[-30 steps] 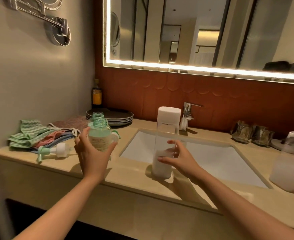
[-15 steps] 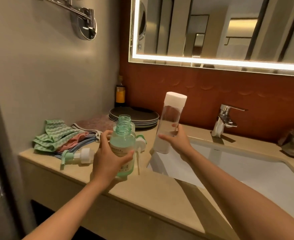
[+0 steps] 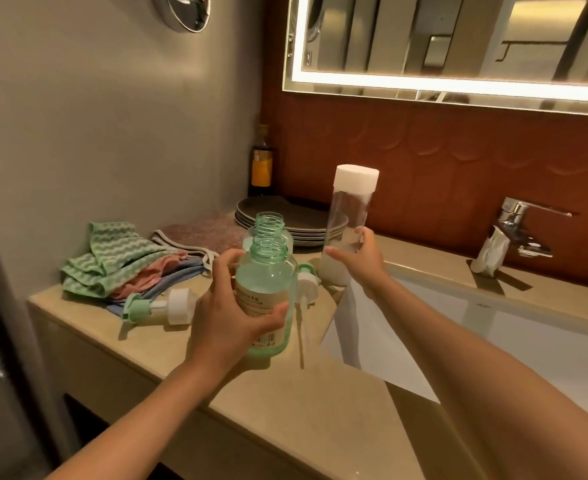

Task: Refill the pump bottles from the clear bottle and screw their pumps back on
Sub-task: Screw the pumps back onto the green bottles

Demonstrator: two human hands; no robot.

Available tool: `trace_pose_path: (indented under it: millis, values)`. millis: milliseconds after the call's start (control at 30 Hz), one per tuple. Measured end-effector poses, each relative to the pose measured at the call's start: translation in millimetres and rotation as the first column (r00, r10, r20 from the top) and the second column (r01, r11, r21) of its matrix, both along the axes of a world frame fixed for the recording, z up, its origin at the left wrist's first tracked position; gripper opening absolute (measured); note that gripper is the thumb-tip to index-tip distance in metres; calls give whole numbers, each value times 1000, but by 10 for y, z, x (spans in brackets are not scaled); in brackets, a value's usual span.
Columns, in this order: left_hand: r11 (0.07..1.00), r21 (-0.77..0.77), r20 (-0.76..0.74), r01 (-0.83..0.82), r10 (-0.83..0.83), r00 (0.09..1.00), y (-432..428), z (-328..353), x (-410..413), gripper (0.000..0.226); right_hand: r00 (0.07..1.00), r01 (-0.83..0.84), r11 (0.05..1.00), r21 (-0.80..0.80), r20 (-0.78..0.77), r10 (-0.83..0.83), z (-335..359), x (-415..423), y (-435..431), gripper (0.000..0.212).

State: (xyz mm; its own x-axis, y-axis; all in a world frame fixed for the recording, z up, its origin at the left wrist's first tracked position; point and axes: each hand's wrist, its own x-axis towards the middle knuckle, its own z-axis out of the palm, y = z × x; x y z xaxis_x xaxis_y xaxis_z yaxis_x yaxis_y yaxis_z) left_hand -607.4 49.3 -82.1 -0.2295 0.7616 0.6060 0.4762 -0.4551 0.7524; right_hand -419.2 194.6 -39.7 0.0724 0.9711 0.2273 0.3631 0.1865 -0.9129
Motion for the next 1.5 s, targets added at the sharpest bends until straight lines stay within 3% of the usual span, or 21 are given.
trace_pose_path:
  millis: [133,200,300,367,467,600,667,800,900,1100,1267,1500]
  values:
    - [1000,13,-14,-11,11,1000,-2,7,2,79,1000,-12,1000,-28,8,12,54,-38,22,89]
    - [1000,14,-13,-10,10,1000,-2,13,3,79,991,134,990,-38,25,-133,75,-49,-51,94]
    - [1000,18,-14,-19,20,1000,-10,21,11,78,930,347,933,96,95,-356,28,-72,-276,60]
    - [999,24,-26,-25,26,999,-17,31,18,78,940,243,965,101,220,-260,-18,-132,-415,44]
    - [999,23,-35,-23,23,999,-29,37,22,77,886,29,999,-26,463,-14,-3,-262,-519,41]
    - [999,29,-61,-38,39,997,-29,22,9,79,829,-43,992,-120,550,102,49,-377,-533,36]
    - [998,36,-82,-46,49,995,-22,20,8,80,855,-53,982,-181,499,138,65,-365,-535,32]
    - [998,23,-95,-52,54,994,-7,17,-1,82,956,-80,942,-327,243,166,99,-251,-621,40]
    - [999,-2,-102,-37,37,994,-31,27,17,82,985,-83,944,-318,115,126,157,-85,-759,41]
    - [997,-53,-94,56,-61,994,-199,62,240,78,989,-68,997,-32,-136,63,768,270,-1150,28]
    - [984,-58,-93,169,-174,980,-438,94,687,77,955,-14,980,199,-289,72,1228,451,-1527,20]
    - [979,-58,-145,195,-202,969,-525,103,995,80,962,35,906,421,-259,83,1376,681,-1856,28]
